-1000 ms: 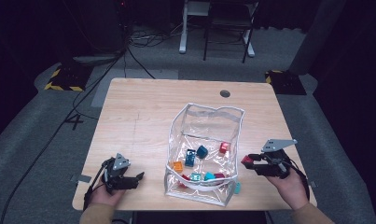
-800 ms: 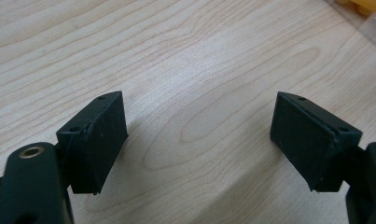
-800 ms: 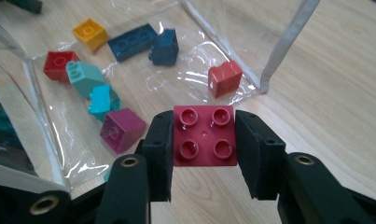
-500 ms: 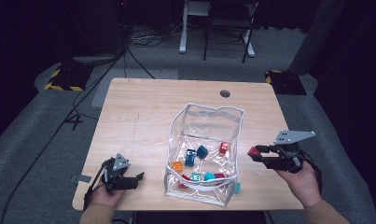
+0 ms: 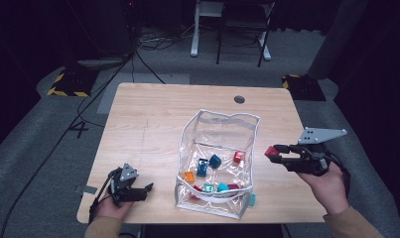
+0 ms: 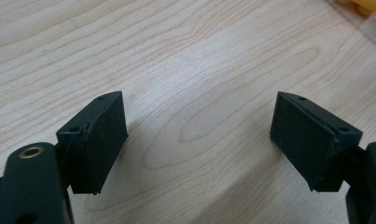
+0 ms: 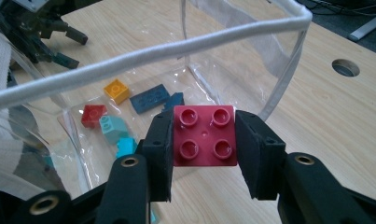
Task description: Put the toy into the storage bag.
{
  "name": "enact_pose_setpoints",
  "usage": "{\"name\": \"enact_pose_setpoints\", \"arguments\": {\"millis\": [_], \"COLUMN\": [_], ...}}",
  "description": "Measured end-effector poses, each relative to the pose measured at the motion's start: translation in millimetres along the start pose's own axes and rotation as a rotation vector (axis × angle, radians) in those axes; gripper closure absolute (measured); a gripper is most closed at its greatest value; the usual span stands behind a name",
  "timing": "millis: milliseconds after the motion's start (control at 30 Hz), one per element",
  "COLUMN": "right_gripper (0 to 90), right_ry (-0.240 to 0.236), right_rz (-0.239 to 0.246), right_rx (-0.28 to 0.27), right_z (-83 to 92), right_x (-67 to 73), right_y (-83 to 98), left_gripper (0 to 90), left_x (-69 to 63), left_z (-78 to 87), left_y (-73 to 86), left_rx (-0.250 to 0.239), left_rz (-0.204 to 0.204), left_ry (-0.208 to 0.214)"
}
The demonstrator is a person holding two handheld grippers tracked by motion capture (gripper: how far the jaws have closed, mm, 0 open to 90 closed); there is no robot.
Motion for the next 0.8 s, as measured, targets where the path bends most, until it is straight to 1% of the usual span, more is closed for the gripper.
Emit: {"name": "enact_pose_setpoints", "arguments": {"millis": [367,400,467,567,600,800], "right_gripper": [59.5,59.5,59.5,59.5,59.5,59.5], "right_ry": [0.003,0.003,-0.007,-0.006,-0.010,-0.019], "right_rz": [0.012,0.012,0.008,0.014,0.022,0.038], "right_rx": [-0.028,-0.028,-0.044,-0.046,-0.048,-0.058], "right_z": [5.3,5.3,6.0,5.6,4.7,1.2], "right_x": [-3.5,-3.5,-5.3,-6.0,-6.0,-5.4], "right_y": [-23.5,-23.5,-31.3,-35.8,-41.7,-57.5], "left_gripper": [19.0,19.0,19.0,19.0,19.0,19.0], "left_x": [-0.1,-0.1,-0.1,-0.1,0.0,0.0], "left_z": [0.0,0.0,0.0,0.0,0.0,0.0], "left_y": [0.1,0.1,0.1,0.1,0.1,0.0], "left_rx": [0.000,0.000,0.000,0.000,0.000,0.000], "left_rz": [0.001,0.001,0.001,0.001,0.001,0.001], "left_ry": [0.001,0.001,0.001,0.001,0.000,0.001]}}
Point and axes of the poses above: each handheld gripper's, and its own axes: z roughly backward along the jaws, y roughly out of its underside, x roughly to its left, the point moved 4 cm from there along -z, roughly forward along the jaws, and after that the axes turned 14 degrees about z, right-handed, at the moved point
